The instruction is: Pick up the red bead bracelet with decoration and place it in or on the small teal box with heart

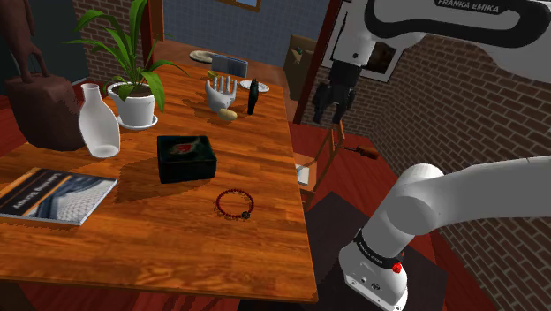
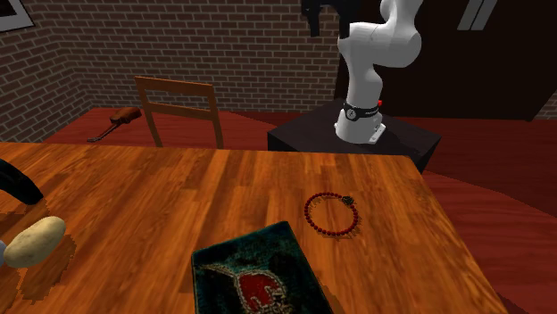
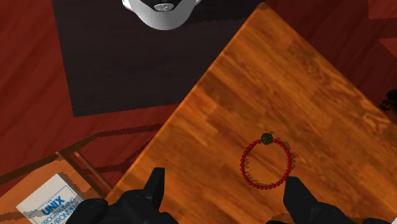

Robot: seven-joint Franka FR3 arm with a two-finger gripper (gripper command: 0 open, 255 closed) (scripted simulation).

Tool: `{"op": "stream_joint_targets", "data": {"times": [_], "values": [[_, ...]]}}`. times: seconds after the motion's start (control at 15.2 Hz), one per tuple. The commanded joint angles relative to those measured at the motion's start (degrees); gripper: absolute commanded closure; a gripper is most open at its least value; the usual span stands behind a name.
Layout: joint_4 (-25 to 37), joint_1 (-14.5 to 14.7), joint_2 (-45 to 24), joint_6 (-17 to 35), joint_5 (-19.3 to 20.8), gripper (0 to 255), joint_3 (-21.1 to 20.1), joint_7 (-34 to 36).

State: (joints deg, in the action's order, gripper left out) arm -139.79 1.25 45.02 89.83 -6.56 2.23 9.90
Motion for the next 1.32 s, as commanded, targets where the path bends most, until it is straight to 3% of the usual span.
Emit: {"op": "stream_joint_targets", "data": {"times": [0.0, 0.59, 1.25], "values": [[0.0, 0.0, 0.0, 0.0, 0.0, 0, 0.0, 0.0], [-10.67, 2.3, -7.54, 20.33, -1.7, 0, -6.01, 2.41], [-14.09, 3.67, -26.62, 44.83, -1.02, 0, -12.77, 6.76]]}}
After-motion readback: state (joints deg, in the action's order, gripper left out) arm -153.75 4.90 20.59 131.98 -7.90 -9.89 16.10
